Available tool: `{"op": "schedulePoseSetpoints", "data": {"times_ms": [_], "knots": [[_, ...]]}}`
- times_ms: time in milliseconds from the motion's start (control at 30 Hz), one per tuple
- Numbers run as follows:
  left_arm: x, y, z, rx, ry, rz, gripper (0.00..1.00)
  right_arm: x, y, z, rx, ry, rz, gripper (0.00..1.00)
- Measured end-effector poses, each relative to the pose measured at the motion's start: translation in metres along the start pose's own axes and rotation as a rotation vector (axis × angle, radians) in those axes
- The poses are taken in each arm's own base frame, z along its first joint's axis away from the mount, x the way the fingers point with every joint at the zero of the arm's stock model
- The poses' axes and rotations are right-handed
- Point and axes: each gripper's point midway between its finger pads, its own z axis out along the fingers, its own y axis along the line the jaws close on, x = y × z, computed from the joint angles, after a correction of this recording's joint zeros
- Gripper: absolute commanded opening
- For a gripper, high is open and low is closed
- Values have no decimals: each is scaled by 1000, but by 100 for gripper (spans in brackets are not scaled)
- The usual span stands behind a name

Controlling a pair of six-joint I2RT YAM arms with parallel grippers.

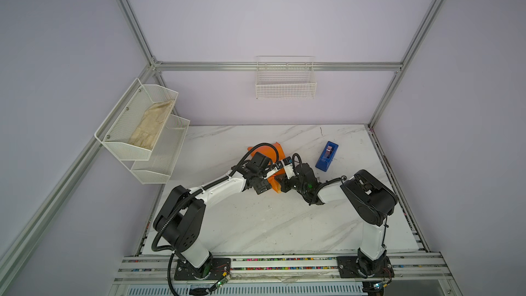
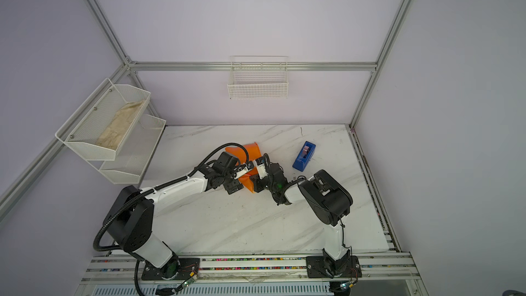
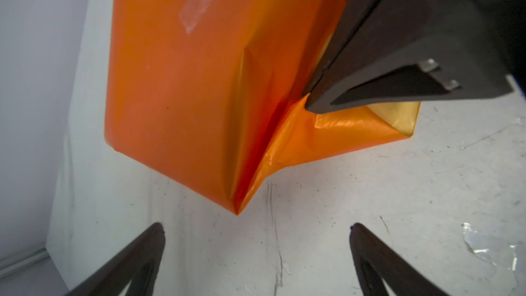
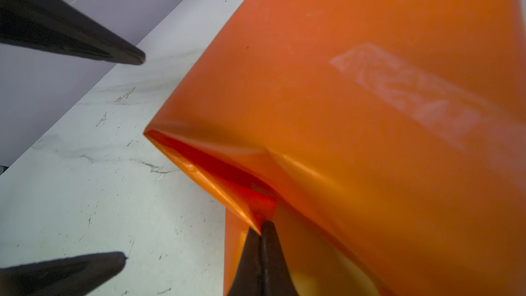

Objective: Wrap a gift box in wrapping paper
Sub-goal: Fold the wrapping paper for the gift box.

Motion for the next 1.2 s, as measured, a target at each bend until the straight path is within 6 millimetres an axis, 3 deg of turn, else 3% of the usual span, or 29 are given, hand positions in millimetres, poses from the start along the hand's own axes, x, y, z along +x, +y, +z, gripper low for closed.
{"op": "schedulePoseSetpoints", "data": {"times_ms": [233, 367, 567, 1200], "knots": [[-24, 14, 0, -138, -193, 140, 100, 0, 0, 5, -19, 14, 3, 0], [-29, 10, 3, -138, -276, 212, 100, -1, 2, 5, -32, 14, 2, 0], [-38, 24, 0, -158, -372, 269, 100, -1, 3, 5, -34, 16, 2, 0], [-11, -7, 33, 40, -383, 346, 96, -1, 0, 5, -32, 15, 6, 0]]}}
